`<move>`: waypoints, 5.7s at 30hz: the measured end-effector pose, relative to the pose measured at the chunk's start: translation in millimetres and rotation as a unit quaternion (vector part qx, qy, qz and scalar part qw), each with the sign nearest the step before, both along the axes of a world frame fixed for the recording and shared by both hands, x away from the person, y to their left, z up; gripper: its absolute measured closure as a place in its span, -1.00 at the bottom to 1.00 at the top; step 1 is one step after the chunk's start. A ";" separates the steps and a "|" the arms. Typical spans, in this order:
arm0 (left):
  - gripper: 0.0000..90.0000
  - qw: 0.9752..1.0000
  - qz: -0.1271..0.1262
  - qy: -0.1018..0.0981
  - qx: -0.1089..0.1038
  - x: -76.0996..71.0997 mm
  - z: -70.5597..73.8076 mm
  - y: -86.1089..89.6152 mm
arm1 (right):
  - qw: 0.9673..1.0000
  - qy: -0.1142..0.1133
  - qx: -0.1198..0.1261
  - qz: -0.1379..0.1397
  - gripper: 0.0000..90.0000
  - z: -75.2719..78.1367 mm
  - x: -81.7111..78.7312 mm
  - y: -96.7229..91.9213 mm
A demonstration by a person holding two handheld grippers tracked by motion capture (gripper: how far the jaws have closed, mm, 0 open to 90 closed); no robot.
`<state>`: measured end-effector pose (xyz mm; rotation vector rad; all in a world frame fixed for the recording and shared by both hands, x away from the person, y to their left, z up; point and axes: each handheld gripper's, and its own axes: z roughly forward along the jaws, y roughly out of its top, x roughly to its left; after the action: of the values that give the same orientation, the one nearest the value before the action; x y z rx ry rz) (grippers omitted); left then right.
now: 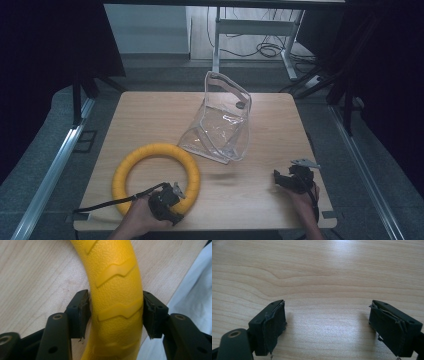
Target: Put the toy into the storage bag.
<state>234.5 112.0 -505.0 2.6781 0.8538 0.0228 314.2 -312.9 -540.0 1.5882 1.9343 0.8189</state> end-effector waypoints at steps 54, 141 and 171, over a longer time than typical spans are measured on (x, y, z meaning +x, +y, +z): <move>0.13 0.938 0.093 -0.098 -0.320 23.5 94.3 96.2 | 1.000 0.001 0.000 -0.006 -0.69 0.2 0.6 0.1; 0.12 0.851 0.065 -0.240 -0.462 76.5 220.0 37.8 | 1.000 -0.001 0.002 -0.010 -0.68 0.1 2.6 -1.0; 0.12 0.859 0.025 -0.235 -0.455 85.1 244.6 -16.5 | 1.000 -0.001 0.001 -0.011 -0.68 0.1 2.9 -1.2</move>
<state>319.6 95.4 -260.4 1.6496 0.5608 0.2185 317.1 -314.0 -539.9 1.6076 1.9118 0.8123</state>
